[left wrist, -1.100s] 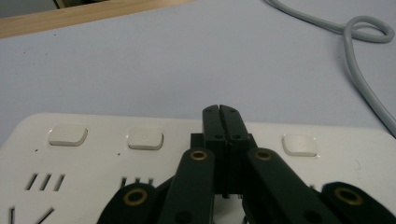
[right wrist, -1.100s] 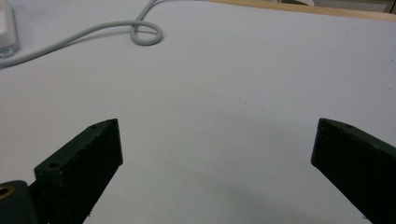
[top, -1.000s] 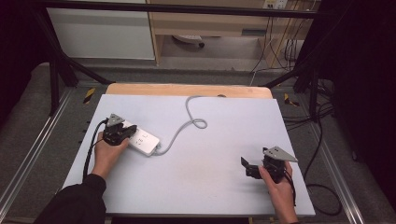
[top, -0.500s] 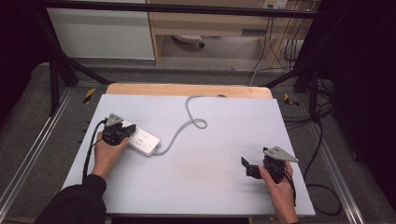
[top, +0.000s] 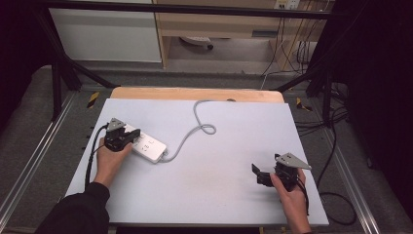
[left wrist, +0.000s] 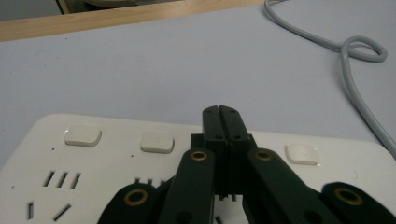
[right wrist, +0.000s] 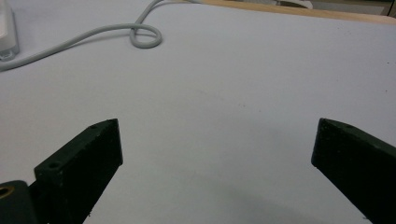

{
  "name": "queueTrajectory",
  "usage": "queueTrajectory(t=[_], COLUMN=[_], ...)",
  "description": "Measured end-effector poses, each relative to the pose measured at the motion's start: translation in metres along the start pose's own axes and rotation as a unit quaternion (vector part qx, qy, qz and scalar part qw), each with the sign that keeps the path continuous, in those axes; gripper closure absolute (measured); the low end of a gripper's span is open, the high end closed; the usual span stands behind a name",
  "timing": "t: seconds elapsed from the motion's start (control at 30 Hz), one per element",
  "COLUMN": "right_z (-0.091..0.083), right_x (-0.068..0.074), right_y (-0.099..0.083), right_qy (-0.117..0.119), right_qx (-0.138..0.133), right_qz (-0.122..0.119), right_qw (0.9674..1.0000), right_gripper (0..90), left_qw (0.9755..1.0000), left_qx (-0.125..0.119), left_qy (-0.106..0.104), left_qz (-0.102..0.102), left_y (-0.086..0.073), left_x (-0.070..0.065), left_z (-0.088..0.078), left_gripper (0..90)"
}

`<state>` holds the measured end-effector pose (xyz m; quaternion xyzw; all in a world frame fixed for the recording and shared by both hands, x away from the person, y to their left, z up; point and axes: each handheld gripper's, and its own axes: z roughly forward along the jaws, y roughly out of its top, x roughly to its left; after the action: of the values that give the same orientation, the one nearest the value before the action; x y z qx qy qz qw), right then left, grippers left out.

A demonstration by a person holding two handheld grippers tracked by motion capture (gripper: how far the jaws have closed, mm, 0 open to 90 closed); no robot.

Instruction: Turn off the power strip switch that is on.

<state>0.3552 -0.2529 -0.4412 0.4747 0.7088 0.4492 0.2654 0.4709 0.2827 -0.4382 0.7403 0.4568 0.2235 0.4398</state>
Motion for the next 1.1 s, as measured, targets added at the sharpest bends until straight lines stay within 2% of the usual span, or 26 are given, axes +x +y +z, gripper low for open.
queueTrajectory(t=[1.1], right_z=[-0.0004], right_x=[-0.0004], right_y=[0.0002], right_qy=[-0.001], right_qx=[-0.001], right_qz=[0.000], right_qw=[1.0000], right_gripper=[2.4], left_qw=[0.9998], left_qx=[-0.014], left_qy=[-0.013], left_qz=[-0.009], left_y=[0.0017], left_x=[-0.0021], left_z=[-0.0015], left_gripper=[90.0])
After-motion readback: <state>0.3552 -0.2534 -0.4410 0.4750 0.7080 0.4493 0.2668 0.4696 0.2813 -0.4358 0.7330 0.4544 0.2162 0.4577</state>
